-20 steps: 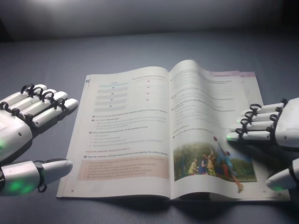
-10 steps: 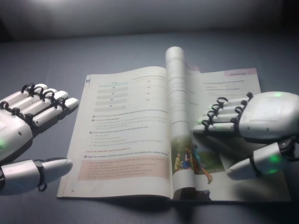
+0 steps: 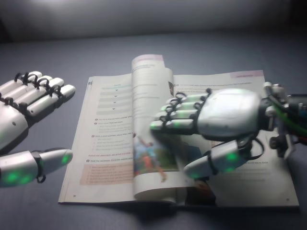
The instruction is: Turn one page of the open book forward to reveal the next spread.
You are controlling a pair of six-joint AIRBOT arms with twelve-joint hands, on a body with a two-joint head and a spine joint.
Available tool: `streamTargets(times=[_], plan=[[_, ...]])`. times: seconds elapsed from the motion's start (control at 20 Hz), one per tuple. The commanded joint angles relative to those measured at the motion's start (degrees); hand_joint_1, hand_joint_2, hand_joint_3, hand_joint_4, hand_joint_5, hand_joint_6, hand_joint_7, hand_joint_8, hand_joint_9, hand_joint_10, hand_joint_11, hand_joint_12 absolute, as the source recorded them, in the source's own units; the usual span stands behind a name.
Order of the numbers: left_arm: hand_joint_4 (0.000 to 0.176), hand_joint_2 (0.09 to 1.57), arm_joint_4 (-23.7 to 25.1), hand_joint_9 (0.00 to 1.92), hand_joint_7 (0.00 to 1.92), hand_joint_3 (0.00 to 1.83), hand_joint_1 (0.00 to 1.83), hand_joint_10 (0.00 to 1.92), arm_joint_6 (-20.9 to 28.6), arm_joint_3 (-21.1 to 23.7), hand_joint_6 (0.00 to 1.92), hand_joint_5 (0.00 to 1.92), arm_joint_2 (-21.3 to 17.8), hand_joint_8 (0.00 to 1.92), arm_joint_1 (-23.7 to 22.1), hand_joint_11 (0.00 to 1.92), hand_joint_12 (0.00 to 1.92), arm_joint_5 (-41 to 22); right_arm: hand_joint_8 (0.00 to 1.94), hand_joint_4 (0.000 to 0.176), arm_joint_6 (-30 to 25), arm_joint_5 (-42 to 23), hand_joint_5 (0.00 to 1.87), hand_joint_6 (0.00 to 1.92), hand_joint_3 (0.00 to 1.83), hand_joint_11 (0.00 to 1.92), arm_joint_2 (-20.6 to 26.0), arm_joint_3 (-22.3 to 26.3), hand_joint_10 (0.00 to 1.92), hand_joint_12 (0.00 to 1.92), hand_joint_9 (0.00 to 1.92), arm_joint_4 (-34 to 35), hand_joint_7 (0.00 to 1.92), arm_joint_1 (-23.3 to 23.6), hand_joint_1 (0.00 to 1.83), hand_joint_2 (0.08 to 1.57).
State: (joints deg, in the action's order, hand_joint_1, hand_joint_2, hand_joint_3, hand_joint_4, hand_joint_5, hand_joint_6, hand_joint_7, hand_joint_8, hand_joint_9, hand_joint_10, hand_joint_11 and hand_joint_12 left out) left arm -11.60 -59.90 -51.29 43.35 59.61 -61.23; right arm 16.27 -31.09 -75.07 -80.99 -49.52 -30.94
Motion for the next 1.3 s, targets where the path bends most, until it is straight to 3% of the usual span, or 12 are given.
streamTargets(times=[0.0, 0.4, 0.6, 0.65, 0.9, 1.25], plan=[[0.0, 1.24, -0.7, 0.0, 0.0, 0.0, 0.0, 0.0, 0.3, -0.4, 0.0, 0.01, -0.5, 0.0, -0.5, 0.0, 0.0, -8.2, 0.0, 0.0, -0.3, -5.0, 0.0, 0.0, 0.0, 0.0, -1.3, -0.3, 0.0, 0.0, 0.0, 1.8, 0.0, 0.8, 0.0, 1.22], [0.0, 1.26, -1.4, 0.01, 0.03, 0.0, 0.0, 0.0, 1.2, -1.6, 0.01, 0.04, -1.6, 0.01, -0.7, 0.0, 0.0, -9.8, 0.0, 0.0, -0.3, -5.3, 0.0, 0.0, 0.0, 0.0, -10.7, -4.2, 0.0, 0.0, 0.0, -1.8, 0.0, 3.3, 0.0, 1.23], [0.0, 1.26, -1.9, 0.0, 0.02, 0.0, 0.0, 0.0, 1.2, -2.0, 0.0, 0.03, -2.8, 0.0, -0.7, 0.0, 0.0, -10.1, 0.0, 0.0, -0.3, -8.1, 0.0, 0.0, 0.0, 0.0, -10.6, -0.5, 0.0, 0.0, 0.01, -7.3, 0.01, 5.4, 0.0, 1.21], [0.0, 1.25, -2.3, 0.02, 0.04, 0.0, 0.0, 0.01, 1.2, -2.1, 0.01, 0.04, -3.5, 0.01, -0.6, 0.02, 0.01, -9.7, 0.01, 0.0, -0.3, -9.4, 0.08, 0.01, 0.0, 0.06, -10.6, 0.1, 0.01, 0.02, 0.1, -7.4, 0.11, 5.6, 0.0, 1.22], [0.0, 1.28, -2.5, 0.04, 0.07, 0.01, 0.0, 0.01, 1.2, -2.3, 0.01, 0.05, -4.4, 0.01, -0.6, 0.0, 0.0, -8.4, 0.01, 0.0, -1.6, -18.0, 0.09, 0.01, 0.0, 0.04, -10.5, 0.6, 0.01, 0.01, 0.11, -8.1, 0.09, 6.5, 0.0, 1.17], [0.0, 1.31, -2.6, 0.0, 0.01, 0.01, 0.0, 0.0, 1.2, -1.8, 0.0, 0.02, -4.3, 0.0, -0.6, 0.0, 0.0, -7.8, 0.0, 0.0, -1.6, -26.3, 0.04, 0.0, 0.02, 0.04, -2.7, 5.3, 0.0, 0.01, 0.09, -4.9, 0.08, 7.8, 0.0, 1.23]])
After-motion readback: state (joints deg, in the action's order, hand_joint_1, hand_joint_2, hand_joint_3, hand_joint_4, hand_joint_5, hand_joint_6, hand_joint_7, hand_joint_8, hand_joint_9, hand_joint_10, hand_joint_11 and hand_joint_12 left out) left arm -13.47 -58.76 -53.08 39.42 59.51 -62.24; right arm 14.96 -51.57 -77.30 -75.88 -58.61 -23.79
